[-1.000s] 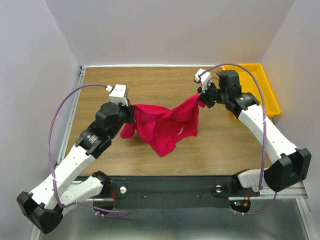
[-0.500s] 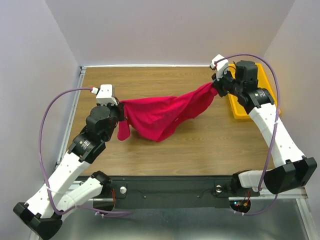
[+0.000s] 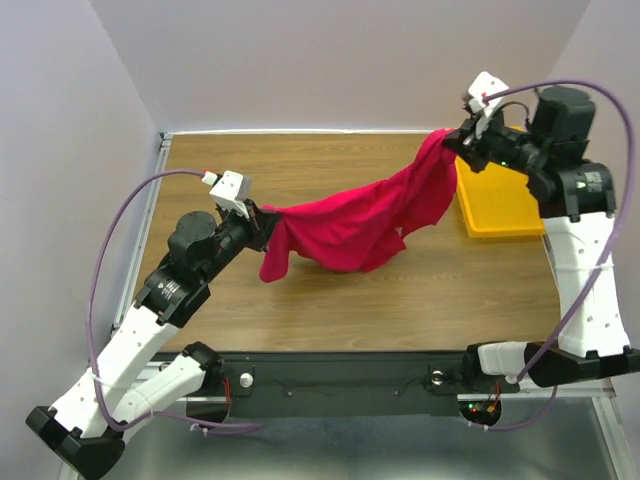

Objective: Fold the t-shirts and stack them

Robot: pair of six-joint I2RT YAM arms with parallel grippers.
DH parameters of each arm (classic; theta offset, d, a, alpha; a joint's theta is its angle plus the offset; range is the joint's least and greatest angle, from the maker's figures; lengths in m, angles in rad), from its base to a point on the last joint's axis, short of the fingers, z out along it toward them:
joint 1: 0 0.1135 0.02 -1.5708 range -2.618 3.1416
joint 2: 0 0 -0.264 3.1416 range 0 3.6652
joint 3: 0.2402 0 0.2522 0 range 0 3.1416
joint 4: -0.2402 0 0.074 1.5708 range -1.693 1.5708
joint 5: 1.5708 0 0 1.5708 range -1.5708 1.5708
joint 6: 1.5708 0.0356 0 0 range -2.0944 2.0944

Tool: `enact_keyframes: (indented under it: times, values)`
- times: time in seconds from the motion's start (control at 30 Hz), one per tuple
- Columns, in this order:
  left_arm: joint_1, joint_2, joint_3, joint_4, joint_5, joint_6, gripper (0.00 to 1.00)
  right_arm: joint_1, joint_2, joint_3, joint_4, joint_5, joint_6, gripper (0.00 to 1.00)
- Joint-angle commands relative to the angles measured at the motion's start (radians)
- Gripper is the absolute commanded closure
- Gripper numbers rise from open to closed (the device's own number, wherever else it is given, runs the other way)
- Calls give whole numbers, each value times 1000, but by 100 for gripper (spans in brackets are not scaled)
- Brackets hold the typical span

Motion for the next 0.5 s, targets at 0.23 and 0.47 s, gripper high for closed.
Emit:
enact_keyframes:
  times: [0.23, 0.47]
  values:
    - [4, -105, 199, 251, 496, -160, 100, -232, 52, 472, -162, -493, 5, 99]
    - [4, -174, 167, 201, 423, -226, 100, -273, 106, 508, -132, -631, 33, 99]
